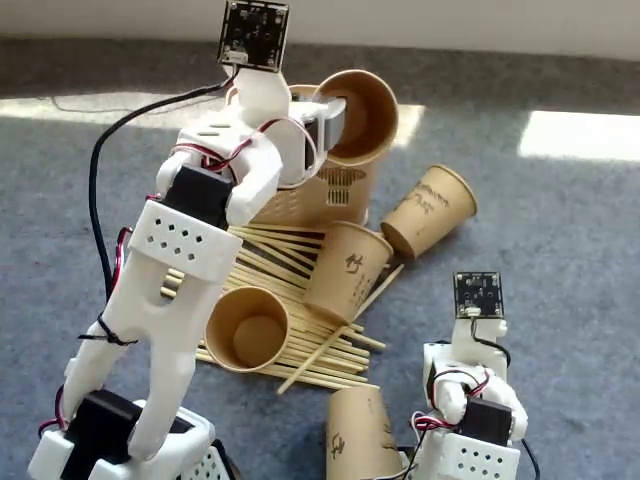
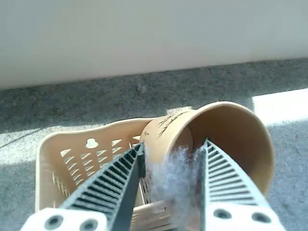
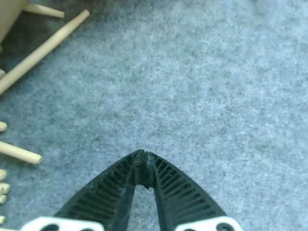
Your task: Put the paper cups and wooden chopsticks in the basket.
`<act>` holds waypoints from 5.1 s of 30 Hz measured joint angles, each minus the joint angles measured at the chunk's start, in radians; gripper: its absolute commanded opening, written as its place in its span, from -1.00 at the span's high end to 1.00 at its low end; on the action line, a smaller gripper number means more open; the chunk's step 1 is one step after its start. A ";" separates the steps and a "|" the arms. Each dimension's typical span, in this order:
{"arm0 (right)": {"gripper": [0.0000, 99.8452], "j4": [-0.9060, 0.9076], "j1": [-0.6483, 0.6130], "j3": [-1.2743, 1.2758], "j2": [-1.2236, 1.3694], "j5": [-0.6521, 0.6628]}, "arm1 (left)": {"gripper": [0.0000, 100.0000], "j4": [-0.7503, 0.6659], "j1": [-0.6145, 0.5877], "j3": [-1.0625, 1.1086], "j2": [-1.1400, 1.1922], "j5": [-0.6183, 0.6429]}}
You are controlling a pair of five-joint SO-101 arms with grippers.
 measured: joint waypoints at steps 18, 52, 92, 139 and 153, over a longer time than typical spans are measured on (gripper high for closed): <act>0.99 0.000 0.000 0.000 0.000 0.000 | 0.62 -0.144 -0.063 -0.015 0.138 0.000; 0.99 0.000 0.031 0.000 0.000 0.000 | 0.62 0.750 -0.098 -0.017 -0.143 -0.358; 0.99 0.000 0.031 0.000 0.000 0.000 | 0.99 0.686 -0.107 0.462 -0.150 -0.575; 0.99 0.000 0.031 0.000 0.000 0.000 | 0.99 0.483 0.143 -0.417 0.018 -0.144; 0.99 0.000 0.031 0.000 0.000 0.000 | 0.99 0.425 0.032 -0.417 0.127 -0.110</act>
